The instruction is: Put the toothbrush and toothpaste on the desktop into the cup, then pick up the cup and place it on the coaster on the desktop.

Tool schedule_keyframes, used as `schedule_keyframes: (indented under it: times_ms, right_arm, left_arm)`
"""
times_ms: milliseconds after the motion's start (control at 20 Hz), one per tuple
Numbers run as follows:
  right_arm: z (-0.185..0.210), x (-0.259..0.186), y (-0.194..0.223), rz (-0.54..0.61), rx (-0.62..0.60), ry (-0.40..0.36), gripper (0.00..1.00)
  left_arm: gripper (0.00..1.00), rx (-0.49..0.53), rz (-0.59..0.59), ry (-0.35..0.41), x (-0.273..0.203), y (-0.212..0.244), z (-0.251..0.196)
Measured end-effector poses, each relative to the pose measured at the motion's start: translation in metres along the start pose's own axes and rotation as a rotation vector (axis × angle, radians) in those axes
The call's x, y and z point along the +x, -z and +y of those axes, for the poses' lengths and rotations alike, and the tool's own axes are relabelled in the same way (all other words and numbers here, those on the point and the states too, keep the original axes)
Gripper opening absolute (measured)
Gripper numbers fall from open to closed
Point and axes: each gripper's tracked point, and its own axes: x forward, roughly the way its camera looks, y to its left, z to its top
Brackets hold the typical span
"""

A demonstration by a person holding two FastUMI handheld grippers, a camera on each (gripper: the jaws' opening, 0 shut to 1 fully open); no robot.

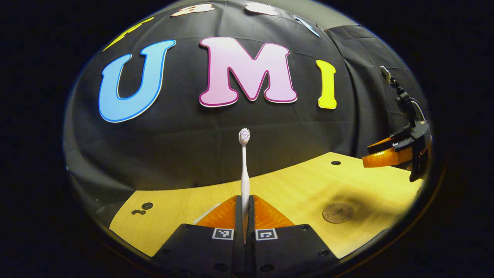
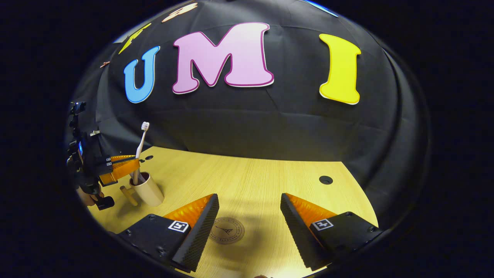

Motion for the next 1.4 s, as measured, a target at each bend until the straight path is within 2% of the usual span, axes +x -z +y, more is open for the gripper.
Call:
schedule_keyframes:
  times_ms: [300, 350, 450, 600, 700, 750, 850, 1150, 1400]
  right_arm:
    - [0.008, 0.002, 0.016, 0.029, 0.007, -0.005, 0.98]
    - [0.009, 0.001, 0.017, 0.030, 0.004, -0.007, 0.98]
    - [0.012, 0.000, 0.019, 0.033, -0.005, -0.010, 0.99]
    - [0.011, -0.001, 0.020, 0.038, -0.008, -0.011, 0.99]
    - [0.007, -0.003, 0.019, 0.039, 0.005, -0.005, 0.99]
    - [0.004, -0.003, 0.019, 0.041, 0.013, 0.000, 0.99]
    - [-0.003, -0.007, 0.019, 0.042, 0.024, 0.011, 0.99]
    - [-0.025, -0.023, 0.025, 0.058, 0.038, 0.034, 0.99]
    - [-0.054, -0.046, 0.033, 0.067, 0.044, 0.067, 0.99]
  left_arm:
    - [0.11, 0.045, 0.025, 0.012, 0.002, 0.019, -0.002]
    - [0.15, 0.051, 0.024, 0.005, 0.000, 0.018, 0.000]
    - [0.29, 0.039, 0.032, 0.003, -0.005, 0.023, 0.002]
    - [0.63, 0.029, 0.055, 0.018, -0.019, 0.022, -0.004]
    - [0.75, 0.037, 0.071, 0.016, -0.030, 0.018, -0.005]
    - [0.89, 0.041, 0.083, 0.019, -0.036, 0.018, -0.006]
    - [0.98, 0.046, 0.115, 0.027, -0.050, 0.017, -0.010]
    - [0.98, 0.010, 0.283, -0.016, -0.075, 0.037, 0.006]
    - [0.99, -0.097, 0.480, -0.033, -0.075, 0.064, 0.015]
